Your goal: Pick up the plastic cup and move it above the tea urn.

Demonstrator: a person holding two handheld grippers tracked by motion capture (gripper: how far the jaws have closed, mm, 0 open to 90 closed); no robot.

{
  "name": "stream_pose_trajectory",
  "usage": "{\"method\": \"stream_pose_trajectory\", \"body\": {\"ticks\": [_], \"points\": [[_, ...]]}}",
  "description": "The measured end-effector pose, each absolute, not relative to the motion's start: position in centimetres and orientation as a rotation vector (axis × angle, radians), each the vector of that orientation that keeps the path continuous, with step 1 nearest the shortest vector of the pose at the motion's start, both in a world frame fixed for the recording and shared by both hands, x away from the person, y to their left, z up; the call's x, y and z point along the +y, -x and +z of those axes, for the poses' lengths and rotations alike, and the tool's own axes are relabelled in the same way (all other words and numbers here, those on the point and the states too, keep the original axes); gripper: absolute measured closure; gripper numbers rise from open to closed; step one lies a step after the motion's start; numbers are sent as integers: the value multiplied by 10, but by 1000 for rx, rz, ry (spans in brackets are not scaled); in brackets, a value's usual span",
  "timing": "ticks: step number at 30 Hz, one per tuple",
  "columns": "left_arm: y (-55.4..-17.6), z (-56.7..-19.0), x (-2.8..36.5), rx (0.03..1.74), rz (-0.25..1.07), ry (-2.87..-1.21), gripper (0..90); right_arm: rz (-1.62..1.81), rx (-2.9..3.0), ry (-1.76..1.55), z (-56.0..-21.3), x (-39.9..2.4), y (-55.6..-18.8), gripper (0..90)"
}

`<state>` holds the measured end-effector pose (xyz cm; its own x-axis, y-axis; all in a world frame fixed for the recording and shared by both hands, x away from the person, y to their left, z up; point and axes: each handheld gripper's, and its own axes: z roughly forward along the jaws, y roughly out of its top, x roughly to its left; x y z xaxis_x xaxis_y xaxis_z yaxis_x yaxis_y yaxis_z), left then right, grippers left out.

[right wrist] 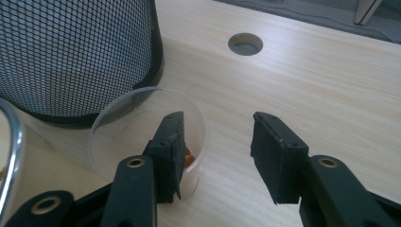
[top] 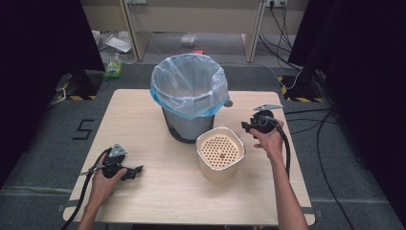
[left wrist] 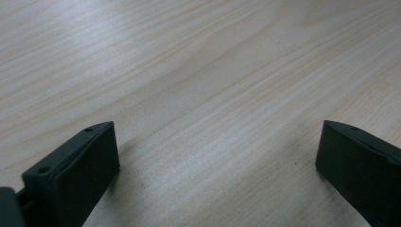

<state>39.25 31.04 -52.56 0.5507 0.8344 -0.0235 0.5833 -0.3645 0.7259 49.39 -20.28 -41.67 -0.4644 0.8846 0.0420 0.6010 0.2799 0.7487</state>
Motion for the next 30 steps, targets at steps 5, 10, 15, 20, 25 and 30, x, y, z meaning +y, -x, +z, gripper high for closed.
{"method": "stream_pose_trajectory", "body": {"ticks": [5, 10, 15, 20, 25, 30], "points": [[-393, -526, 310, 1137, 459, -2086, 0, 993, 2213, -1336, -424, -193, -504, 610], [-393, -526, 310, 1136, 460, -2086, 0, 943, 2250, -1328, -428, -186, -511, 657], [-393, -526, 310, 1136, 459, -2086, 0, 875, 2291, -1323, -433, -183, -516, 713], [-393, -526, 310, 1136, 459, -2086, 0, 849, 2317, -1295, -436, -183, -517, 792], [-393, -526, 310, 1136, 459, -2087, 0, 864, 2330, -1261, -435, -182, -512, 819], [-393, -526, 310, 1136, 459, -2086, 0, 895, 2301, -1184, -425, -184, -502, 868]]}}
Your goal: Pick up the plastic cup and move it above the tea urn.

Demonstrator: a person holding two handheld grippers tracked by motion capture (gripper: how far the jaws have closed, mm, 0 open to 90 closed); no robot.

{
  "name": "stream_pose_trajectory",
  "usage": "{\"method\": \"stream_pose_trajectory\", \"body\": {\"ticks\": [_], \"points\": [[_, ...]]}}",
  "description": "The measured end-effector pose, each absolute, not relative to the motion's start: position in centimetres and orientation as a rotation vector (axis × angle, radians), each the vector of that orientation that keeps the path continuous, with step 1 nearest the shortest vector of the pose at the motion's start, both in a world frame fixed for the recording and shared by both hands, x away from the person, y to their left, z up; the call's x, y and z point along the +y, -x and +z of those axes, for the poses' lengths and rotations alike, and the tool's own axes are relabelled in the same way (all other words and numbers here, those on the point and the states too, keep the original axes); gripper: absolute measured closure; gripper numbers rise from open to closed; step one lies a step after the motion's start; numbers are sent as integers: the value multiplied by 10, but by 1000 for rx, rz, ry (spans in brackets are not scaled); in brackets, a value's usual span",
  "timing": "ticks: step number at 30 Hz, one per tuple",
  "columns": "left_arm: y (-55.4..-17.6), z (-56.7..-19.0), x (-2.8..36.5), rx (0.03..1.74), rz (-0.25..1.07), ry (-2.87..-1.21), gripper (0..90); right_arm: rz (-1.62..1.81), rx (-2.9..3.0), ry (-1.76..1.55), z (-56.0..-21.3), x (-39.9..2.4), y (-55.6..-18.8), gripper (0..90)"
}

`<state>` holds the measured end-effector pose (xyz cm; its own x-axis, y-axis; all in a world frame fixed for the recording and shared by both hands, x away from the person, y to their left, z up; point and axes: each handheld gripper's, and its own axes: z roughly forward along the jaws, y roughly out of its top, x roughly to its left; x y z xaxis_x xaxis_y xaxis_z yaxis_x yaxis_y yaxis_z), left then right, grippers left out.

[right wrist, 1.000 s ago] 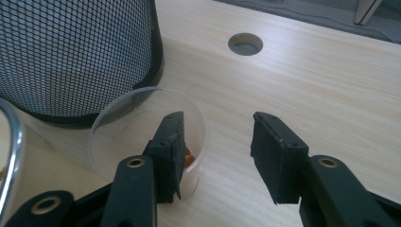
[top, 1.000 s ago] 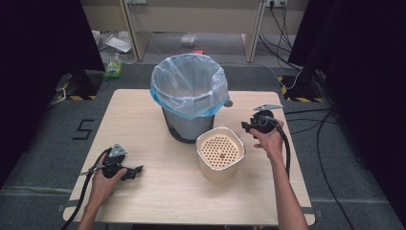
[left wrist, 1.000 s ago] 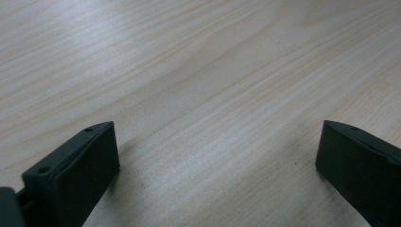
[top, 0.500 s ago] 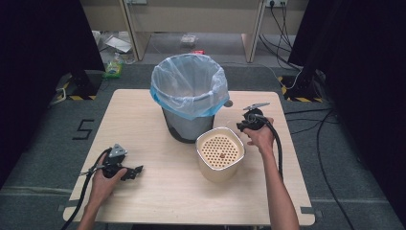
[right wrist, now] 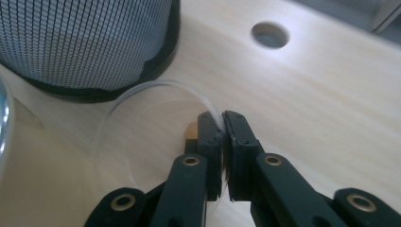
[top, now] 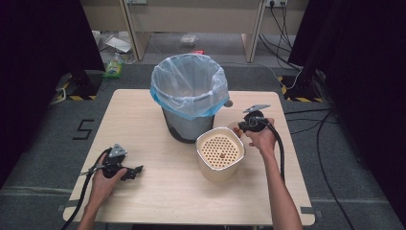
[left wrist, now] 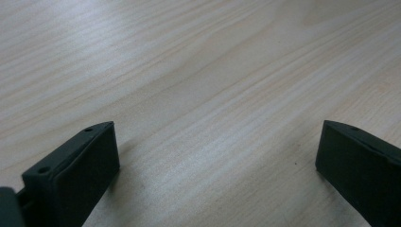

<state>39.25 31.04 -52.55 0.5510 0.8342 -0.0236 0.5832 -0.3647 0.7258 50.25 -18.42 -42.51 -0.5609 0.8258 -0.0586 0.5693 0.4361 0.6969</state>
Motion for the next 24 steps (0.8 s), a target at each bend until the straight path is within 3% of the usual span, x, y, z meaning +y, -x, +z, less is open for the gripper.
{"method": "stream_pose_trajectory", "body": {"ticks": [24], "points": [[-393, -526, 310, 1136, 459, -2086, 0, 962, 2107, -1071, -382, -210, -477, 869]]}}
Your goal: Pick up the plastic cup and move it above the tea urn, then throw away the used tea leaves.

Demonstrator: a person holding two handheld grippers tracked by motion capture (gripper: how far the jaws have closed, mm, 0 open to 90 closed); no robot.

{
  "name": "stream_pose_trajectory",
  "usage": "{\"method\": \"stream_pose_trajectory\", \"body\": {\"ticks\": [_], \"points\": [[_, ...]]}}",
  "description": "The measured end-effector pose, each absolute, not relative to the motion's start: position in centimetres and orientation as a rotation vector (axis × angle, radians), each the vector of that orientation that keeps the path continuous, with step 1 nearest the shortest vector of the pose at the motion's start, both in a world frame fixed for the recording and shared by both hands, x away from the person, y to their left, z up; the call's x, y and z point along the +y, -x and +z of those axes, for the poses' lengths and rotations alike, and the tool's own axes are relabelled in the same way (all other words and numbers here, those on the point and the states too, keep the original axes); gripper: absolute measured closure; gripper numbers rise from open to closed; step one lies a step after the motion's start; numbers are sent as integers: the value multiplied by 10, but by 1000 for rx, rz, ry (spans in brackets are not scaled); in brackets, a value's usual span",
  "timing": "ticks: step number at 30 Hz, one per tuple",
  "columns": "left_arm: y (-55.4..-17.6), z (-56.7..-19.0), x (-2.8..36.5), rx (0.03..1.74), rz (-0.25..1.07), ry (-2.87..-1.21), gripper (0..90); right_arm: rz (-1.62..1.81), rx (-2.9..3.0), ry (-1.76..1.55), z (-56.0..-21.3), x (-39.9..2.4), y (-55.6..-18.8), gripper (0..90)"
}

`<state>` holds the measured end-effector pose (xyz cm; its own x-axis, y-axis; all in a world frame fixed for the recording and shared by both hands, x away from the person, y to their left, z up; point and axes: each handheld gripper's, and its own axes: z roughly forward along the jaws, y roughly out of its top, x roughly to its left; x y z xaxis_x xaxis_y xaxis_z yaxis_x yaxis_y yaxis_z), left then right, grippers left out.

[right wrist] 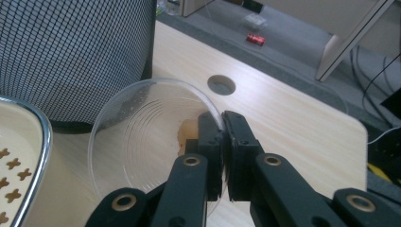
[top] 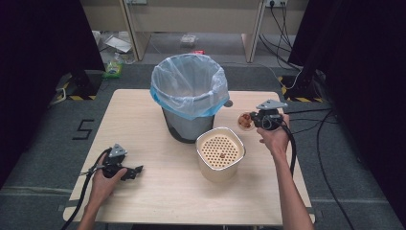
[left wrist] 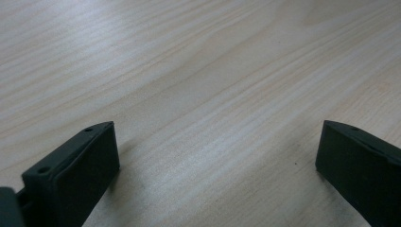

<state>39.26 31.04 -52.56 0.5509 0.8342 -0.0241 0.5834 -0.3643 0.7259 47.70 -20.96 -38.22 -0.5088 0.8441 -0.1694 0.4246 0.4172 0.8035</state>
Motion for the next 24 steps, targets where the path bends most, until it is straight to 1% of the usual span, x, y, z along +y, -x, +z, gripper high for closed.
{"method": "stream_pose_trajectory", "body": {"ticks": [3, 9, 24], "points": [[-393, -526, 310, 1137, 460, -2084, 0, 966, 2074, -1047, -371, -214, -472, 869], [-393, -526, 310, 1137, 459, -2086, 0, 979, 2046, -996, -360, -214, -463, 869], [-393, -526, 310, 1136, 459, -2086, 0, 998, 2004, -804, -346, -186, -433, 868]]}}
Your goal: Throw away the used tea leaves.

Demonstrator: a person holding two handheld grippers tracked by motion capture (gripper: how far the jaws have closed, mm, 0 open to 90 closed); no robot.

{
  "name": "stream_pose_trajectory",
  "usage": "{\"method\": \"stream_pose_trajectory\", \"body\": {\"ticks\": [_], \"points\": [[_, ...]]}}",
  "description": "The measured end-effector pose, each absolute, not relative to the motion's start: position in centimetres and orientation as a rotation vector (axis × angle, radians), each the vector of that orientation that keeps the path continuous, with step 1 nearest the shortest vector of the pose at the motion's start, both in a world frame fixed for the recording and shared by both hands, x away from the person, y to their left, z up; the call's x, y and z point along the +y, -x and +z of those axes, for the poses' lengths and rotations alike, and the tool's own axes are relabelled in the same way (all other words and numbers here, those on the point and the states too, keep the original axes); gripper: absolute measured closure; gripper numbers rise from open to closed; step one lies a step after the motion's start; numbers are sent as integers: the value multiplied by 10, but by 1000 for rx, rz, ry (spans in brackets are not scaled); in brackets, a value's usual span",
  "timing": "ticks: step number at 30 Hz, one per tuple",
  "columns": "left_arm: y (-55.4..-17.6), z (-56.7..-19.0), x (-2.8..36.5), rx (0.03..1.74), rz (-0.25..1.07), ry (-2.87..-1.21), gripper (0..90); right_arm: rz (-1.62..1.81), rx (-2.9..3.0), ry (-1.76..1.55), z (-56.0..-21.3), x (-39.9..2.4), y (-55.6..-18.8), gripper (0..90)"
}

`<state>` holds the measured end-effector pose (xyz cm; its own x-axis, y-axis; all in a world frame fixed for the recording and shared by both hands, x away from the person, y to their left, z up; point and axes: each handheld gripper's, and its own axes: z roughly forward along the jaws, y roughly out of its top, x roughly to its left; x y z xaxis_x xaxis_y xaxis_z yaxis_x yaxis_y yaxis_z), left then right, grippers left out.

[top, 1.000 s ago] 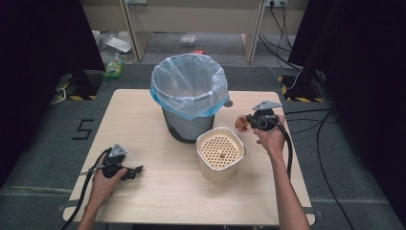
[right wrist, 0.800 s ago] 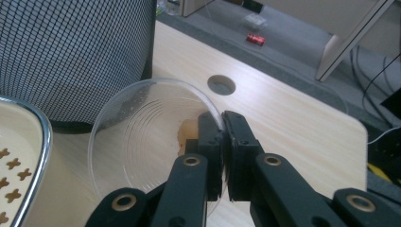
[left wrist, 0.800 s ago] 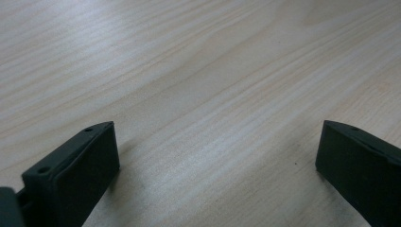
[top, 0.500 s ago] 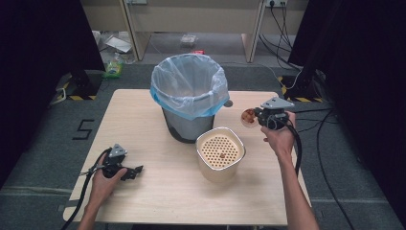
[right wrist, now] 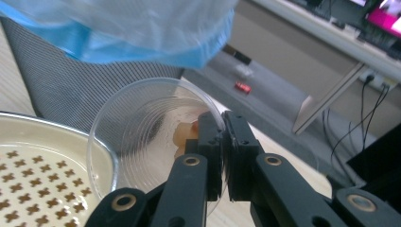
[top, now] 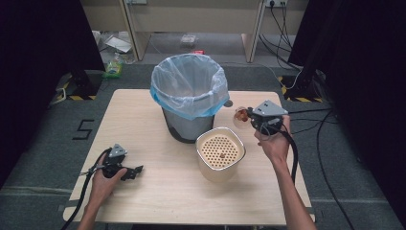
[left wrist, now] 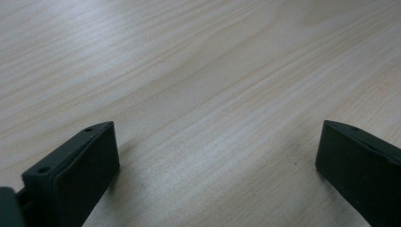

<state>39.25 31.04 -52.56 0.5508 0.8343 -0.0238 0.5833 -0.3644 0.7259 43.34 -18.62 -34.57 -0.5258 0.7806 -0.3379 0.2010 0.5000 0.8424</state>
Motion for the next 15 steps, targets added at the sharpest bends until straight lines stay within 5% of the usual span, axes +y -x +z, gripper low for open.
{"method": "stream_pose_trajectory", "body": {"ticks": [15], "points": [[-392, -526, 310, 1136, 460, -2087, 0, 800, 1846, -471, -345, -154, -395, 869]]}}
